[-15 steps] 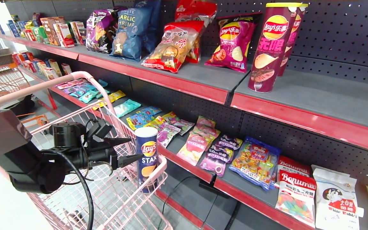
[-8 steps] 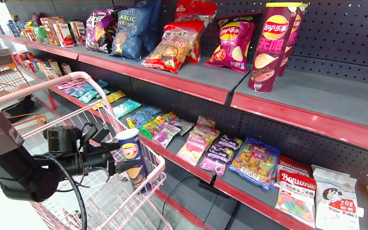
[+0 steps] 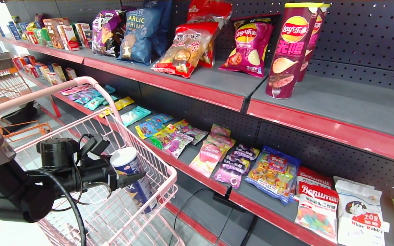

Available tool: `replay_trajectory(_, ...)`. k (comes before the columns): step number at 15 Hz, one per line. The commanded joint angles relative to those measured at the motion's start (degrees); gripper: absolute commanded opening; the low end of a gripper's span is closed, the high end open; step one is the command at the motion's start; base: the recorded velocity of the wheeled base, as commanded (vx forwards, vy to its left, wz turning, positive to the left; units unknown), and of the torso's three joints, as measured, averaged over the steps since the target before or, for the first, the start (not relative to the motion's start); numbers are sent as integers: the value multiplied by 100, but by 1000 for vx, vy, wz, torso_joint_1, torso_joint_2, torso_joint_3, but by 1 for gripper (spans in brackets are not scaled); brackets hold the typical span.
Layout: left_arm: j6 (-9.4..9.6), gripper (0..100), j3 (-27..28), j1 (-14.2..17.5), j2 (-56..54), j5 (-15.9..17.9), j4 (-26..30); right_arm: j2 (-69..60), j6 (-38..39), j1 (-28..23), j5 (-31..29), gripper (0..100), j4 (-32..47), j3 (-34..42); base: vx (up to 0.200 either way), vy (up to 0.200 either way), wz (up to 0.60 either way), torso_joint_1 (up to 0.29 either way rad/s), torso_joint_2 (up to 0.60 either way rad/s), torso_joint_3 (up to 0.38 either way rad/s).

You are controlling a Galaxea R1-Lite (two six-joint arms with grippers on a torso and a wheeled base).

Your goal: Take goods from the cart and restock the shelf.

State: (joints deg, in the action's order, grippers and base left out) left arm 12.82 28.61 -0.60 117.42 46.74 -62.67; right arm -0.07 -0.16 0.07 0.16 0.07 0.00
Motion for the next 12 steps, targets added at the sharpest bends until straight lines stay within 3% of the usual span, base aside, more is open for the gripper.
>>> replay_trajectory(1,10,100,-5,-2,9,-7,9,7,-2,1,2,100,1,0,0,0,0,0,0,0)
replay_trajectory(4,53,100,-40,-2,53,-42,-17,7,-2,1,2,100,1,0,0,0,0,0,0,0)
replay_trajectory(5,53,0,-128,-11,44,-33,-210,7,-2,1,2,100,1,0,0,0,0,0,0,0)
replay_trajectory(10,-43,0,-479,16,-430,-60,-272,7,-2,1,2,100,1,0,0,0,0,0,0,0)
replay_trajectory(12,-245,0,-462,60,-747,-297,-272,7,-2,1,2,100,1,0,0,0,0,0,0,0)
